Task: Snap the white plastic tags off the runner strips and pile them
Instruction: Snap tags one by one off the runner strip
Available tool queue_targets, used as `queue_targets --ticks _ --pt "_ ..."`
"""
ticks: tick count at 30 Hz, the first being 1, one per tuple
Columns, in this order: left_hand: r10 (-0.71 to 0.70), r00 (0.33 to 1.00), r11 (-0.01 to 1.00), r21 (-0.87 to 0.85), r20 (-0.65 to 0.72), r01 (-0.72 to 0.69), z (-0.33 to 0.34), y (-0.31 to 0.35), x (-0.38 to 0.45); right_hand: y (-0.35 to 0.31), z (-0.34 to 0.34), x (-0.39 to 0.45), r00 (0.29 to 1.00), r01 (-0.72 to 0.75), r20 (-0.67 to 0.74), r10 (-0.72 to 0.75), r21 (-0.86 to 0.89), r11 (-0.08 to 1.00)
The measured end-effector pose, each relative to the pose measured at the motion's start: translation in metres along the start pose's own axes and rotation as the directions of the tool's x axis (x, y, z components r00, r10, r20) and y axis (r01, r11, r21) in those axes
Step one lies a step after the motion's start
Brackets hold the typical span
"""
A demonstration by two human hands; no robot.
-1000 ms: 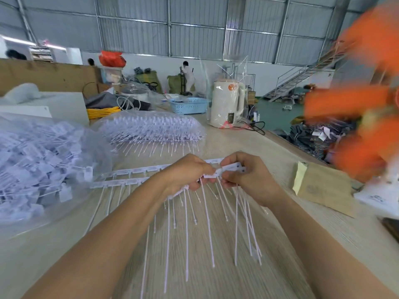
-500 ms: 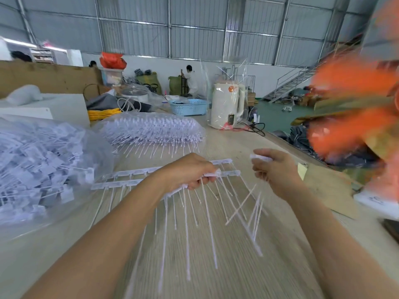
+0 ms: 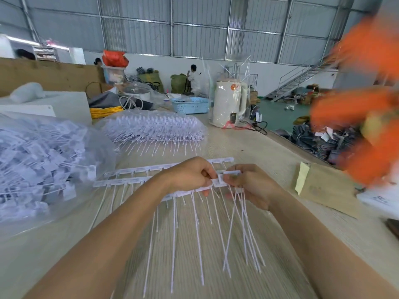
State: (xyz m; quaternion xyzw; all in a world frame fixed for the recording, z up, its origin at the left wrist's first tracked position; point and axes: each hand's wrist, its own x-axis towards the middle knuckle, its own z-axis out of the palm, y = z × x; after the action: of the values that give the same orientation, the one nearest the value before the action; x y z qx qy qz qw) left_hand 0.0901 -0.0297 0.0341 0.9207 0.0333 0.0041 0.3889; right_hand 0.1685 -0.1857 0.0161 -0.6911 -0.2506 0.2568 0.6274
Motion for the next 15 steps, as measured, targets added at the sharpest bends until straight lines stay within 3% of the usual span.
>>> queue_targets --ticks 4,8,15 --pt "0.026 0.997 0.998 -0.060 -0.075 -0.030 0.0013 -0.0034 0.0031 -0.0008 0.0037 -0.0017 1.000 0.024 -0.001 -0.024 0.109 0.994" --pt "-0.034 0.994 0.998 -0.053 -0.101 0.029 -0.0017 -0.0059 0.0011 -0.0016 0.0006 0.0005 0.987 0.155 -0.069 -0.147 0.128 0.980" --pt "-0.082 0.991 0.969 -0.241 -0.107 0.054 0.0020 -0.0041 -0.0016 -0.0027 0.0058 -0.0031 0.959 0.264 -0.045 -0.280 -0.221 0.939"
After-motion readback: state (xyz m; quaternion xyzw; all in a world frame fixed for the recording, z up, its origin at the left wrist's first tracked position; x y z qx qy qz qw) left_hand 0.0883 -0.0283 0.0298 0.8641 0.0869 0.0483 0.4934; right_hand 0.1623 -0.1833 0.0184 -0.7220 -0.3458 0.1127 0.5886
